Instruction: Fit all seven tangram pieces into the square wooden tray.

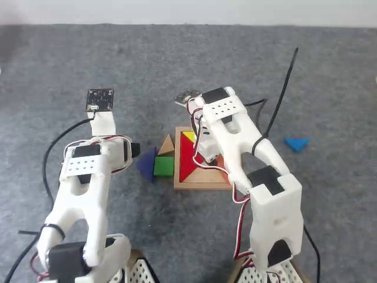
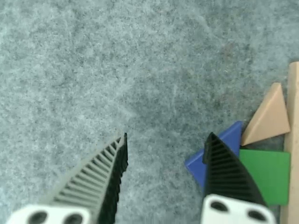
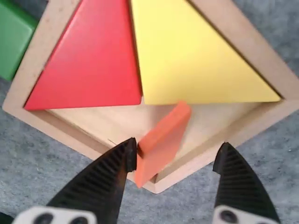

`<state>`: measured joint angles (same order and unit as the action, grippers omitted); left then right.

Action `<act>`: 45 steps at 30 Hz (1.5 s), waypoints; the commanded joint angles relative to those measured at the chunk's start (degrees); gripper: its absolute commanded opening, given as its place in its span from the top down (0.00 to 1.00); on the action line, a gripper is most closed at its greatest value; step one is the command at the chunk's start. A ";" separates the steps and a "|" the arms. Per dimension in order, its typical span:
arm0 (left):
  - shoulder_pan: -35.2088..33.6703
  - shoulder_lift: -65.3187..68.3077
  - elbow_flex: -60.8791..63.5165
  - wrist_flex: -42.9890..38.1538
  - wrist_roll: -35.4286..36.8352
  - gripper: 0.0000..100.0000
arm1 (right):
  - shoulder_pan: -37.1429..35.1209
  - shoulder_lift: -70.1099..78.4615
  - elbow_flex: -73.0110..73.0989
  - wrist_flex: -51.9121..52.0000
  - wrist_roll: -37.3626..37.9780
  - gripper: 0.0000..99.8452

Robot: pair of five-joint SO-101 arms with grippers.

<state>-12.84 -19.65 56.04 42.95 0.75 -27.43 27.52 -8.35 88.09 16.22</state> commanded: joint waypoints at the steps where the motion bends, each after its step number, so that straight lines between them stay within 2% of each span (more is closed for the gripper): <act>1: 0.18 -0.79 -0.92 0.09 0.35 0.74 | 0.66 -0.40 -1.76 -1.80 -0.88 0.73; 12: 0.18 -0.79 -0.92 0.18 0.35 0.74 | 7.87 -0.75 -1.58 -3.91 -0.44 0.73; 19: 0.18 -0.79 -0.92 0.18 0.35 0.74 | 4.18 -0.48 -1.32 -2.68 -0.44 0.73; 31: 0.18 -0.79 -0.92 0.18 0.35 0.74 | 3.74 0.04 -0.53 -1.36 -0.88 0.73; 39: 0.18 -0.79 -0.92 0.09 0.35 0.74 | -3.47 -0.04 -0.26 0.40 -0.79 0.73; 45: 0.18 -0.79 -0.92 0.18 0.35 0.74 | -0.92 4.70 -0.62 -1.19 -0.44 0.73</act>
<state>-12.84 -19.65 56.04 42.95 0.75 -29.80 32.00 -8.35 87.82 15.96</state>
